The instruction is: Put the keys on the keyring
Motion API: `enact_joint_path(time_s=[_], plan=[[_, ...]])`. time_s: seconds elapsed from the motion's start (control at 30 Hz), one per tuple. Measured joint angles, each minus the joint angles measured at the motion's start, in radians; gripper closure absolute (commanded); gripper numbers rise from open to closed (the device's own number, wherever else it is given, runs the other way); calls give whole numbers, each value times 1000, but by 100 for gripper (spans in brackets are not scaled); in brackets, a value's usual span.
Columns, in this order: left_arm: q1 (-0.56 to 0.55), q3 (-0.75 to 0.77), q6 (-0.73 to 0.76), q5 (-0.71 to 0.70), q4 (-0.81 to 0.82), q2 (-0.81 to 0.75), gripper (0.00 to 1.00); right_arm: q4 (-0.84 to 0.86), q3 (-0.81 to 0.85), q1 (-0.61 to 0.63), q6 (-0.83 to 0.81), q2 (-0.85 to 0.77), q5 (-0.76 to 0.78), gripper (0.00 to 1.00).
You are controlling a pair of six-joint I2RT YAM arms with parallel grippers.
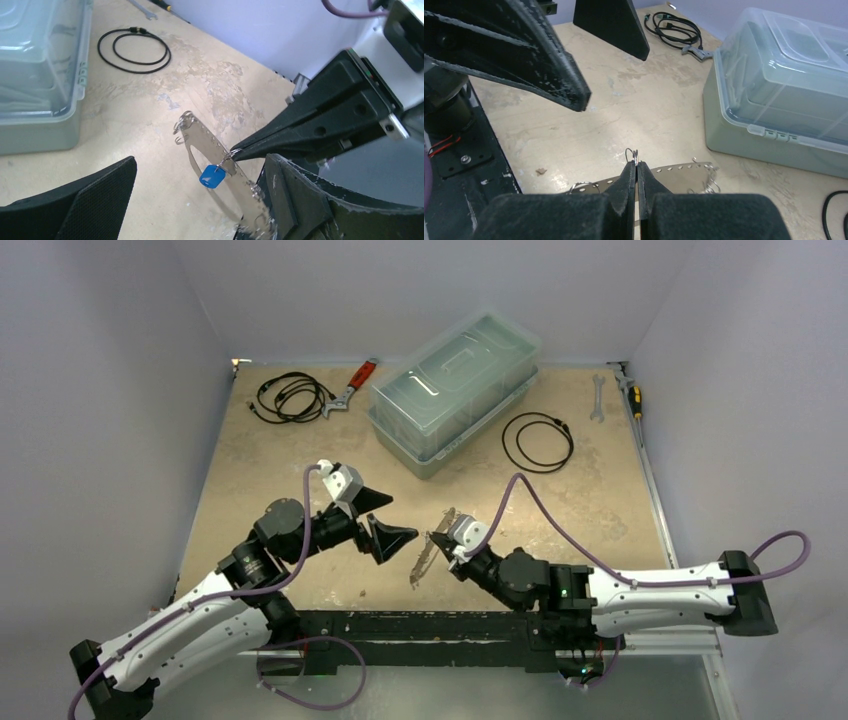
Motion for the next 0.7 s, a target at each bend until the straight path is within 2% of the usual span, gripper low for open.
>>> enact_joint_path(time_s=[0.17,0.3,0.5,0.63,0.7], plan=[[0,0,-61,-113,-35,2,2,-28,57,0,26,78,65,100],[0,0,-46,-130,-43,-9,8,-47,77,0,39,110,97,100],[0,-6,12,-32,-23,23,15,-56,80,0,49,108,105,100],[0,-7,48,76,9,104,18,-58,89,0,54,108,104,100],[0,-7,73,116,10,160,24,-61,92,0,58,106,102,100]])
